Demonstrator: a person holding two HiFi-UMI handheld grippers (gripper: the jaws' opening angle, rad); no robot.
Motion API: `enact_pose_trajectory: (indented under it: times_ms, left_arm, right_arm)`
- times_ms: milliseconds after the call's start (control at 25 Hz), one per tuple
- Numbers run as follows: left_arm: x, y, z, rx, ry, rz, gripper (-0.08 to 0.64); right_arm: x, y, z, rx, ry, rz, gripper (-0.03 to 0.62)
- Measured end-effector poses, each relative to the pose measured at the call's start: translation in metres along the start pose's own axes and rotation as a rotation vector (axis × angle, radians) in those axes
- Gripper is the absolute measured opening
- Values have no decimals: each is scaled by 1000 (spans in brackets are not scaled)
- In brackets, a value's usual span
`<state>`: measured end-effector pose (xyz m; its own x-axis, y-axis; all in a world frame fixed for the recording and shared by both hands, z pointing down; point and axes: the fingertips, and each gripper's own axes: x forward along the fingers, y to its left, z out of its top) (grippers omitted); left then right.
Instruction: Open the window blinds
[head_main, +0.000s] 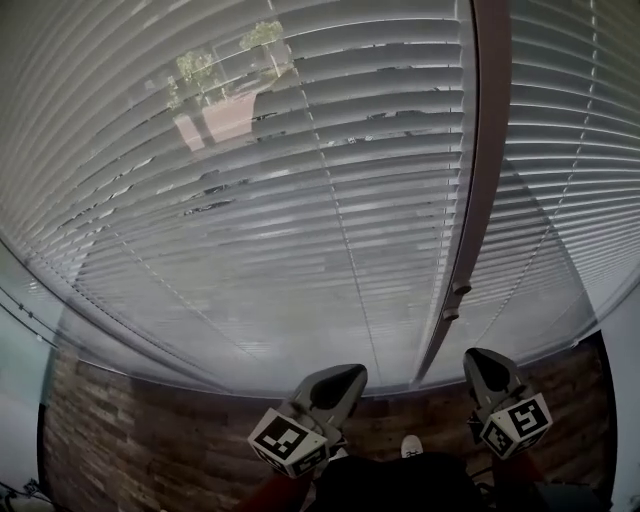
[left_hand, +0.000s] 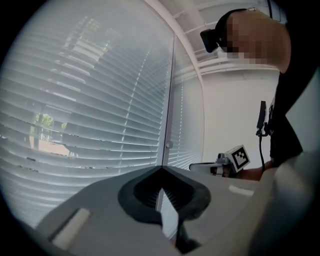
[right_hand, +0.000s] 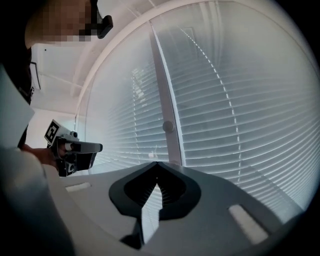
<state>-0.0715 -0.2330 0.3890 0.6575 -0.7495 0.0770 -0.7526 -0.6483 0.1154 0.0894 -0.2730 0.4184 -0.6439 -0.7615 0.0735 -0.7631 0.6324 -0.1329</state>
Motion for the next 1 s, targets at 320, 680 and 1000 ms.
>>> enact_pose_trajectory:
  times_ms: [320,680,1000]
  left_arm:
    - [-56,59,8,-3,-28,4,0]
    - [-118,94,3,-19,-40,24,0]
    - [-123,87,16,-17,-38,21,0]
  right_arm:
    - [39,41,11,-108,-1,-108,26]
    - [41,75,28,-143,11,-196,26]
    - [28,64,35,-128,8,-239,26]
